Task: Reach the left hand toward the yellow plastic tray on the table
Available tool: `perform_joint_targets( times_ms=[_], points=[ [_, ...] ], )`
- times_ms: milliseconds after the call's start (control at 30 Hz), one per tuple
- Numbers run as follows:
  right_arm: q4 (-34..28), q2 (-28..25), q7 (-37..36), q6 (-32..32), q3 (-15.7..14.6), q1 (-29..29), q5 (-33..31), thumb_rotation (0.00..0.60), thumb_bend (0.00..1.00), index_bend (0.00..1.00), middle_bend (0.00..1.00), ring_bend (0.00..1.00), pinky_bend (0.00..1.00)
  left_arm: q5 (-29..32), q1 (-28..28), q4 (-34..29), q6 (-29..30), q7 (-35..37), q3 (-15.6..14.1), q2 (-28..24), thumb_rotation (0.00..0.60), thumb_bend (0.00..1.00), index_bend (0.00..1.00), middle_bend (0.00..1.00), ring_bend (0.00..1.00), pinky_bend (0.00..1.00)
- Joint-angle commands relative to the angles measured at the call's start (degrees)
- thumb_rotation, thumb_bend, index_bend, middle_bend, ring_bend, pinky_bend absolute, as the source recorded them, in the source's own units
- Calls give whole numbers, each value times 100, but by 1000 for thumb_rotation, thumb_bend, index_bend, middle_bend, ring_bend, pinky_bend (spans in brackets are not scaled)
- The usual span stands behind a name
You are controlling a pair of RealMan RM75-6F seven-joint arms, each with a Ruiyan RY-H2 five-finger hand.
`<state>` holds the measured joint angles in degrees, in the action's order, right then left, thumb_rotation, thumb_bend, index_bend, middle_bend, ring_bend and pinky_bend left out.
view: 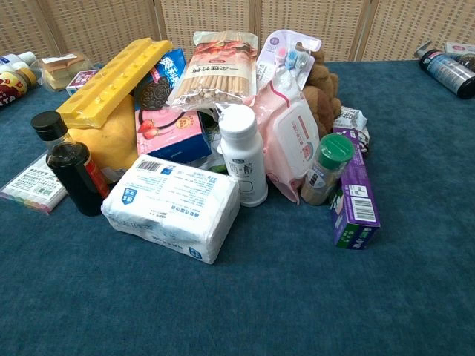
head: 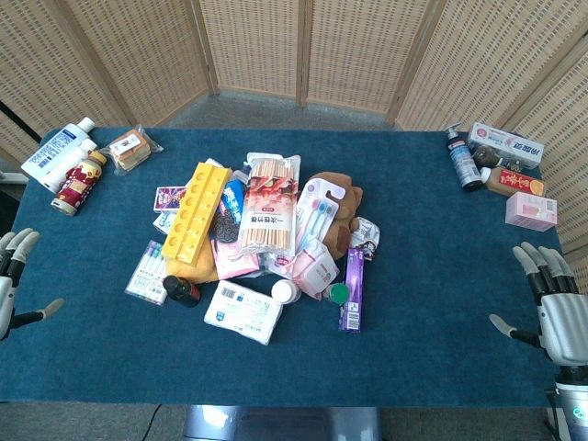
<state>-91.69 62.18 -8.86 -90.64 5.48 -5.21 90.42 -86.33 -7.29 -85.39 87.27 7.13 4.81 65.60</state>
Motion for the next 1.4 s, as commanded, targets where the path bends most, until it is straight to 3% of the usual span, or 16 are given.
perform_joint_targets(
  times_ms=[33, 267, 433, 600, 800, 1100, 1400],
  points=[
    [2, -16, -14, -24, -5, 16, 12, 600, 0, 0, 0, 0, 0, -19, -7, 7, 10, -12, -1, 9, 600, 0, 0, 0, 0, 0],
    [5, -5, 45, -28, 0, 19, 6, 600, 0, 0, 0, 0, 0, -298, -184, 457, 41, 160, 39, 122, 600, 0, 0, 0, 0, 0],
    [-24, -6, 34, -30, 36, 21, -57, 600, 0, 0, 0, 0, 0, -1072, -881, 2296, 91, 482, 129, 574, 600, 0, 0, 0, 0, 0],
    [-71, -20, 62, -23, 75, 33, -148, 600, 0, 0, 0, 0, 0, -1864, -1856, 4274, 124, 887, 18, 1119, 600, 0, 0, 0, 0, 0],
    [-54, -4, 101, 15, 144, 26, -296, 600, 0, 0, 0, 0, 0, -2235, -2753, 5718, 210, 1312, -151, 1757, 600, 0, 0, 0, 0, 0],
    [179, 67, 206, 169, 215, 31, -618, 600, 0, 0, 0, 0, 0, -2461, -3539, 6760, 26, 1989, -636, 2364, 600, 0, 0, 0, 0, 0],
    [248, 89, 302, 181, 305, 56, -811, 600, 0, 0, 0, 0, 0, -2574, -3830, 7403, -49, 2425, -1129, 2734, 600, 0, 0, 0, 0, 0]
  ],
)
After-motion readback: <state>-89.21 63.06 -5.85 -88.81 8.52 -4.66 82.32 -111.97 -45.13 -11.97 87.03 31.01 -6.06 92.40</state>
